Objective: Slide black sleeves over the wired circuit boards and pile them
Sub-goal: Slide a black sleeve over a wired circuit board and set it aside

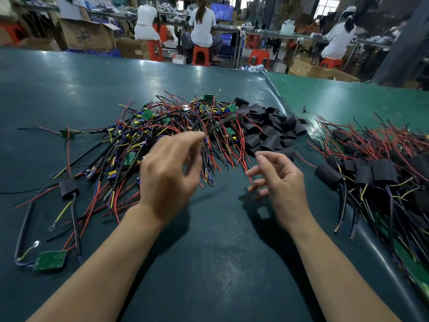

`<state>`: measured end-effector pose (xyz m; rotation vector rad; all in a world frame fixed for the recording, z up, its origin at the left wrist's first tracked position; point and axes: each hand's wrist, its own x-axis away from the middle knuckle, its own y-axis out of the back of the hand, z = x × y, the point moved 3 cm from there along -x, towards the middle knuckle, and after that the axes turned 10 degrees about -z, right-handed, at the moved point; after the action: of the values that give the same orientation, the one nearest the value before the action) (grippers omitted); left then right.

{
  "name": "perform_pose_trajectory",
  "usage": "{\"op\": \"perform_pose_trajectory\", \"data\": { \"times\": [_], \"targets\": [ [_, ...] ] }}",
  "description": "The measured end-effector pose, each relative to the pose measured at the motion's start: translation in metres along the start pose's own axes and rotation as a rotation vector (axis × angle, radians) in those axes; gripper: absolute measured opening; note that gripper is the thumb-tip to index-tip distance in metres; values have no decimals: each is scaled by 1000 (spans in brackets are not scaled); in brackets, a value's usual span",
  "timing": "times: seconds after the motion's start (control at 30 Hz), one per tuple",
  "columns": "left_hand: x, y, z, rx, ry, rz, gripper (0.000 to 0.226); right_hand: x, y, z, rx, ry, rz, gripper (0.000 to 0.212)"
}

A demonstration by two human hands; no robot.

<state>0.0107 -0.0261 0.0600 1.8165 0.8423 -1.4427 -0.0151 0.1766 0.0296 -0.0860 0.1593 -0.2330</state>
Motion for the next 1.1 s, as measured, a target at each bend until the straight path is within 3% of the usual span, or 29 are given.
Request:
{"op": "perform_pose_trajectory", "data": {
  "times": [0.1,0.17,0.27,0.4,0.47,0.6,0.83,0.97,1.1],
  "targets": [
    [13,-12,-30,217,-145,132,19,14,-20,-4,-152,-195,411,65],
    [20,-18,-35,282,-115,219,27,21,-24,-5,-161,-189,546,66],
    [21,-19,-30,294,-80,296,33,17,-20,0,-195,-134,491,34],
    [23,-23,-25,241,-1,446,42,2,-8,4,-310,-218,169,42],
    [28,-25,-23,228,40,526,42,-1,-3,5,-372,-243,117,40],
    [29,-25,-15,292,149,481,24,-1,-2,4,-441,-289,205,13],
    [27,-27,-12,282,41,364,20,-1,-18,-9,-272,-269,310,22],
    [28,-28,-9,317,107,347,18,-2,-27,-13,-287,-282,373,32],
    [26,-27,-9,250,92,284,17,-6,-25,-12,-286,-169,257,18]
  ]
}}
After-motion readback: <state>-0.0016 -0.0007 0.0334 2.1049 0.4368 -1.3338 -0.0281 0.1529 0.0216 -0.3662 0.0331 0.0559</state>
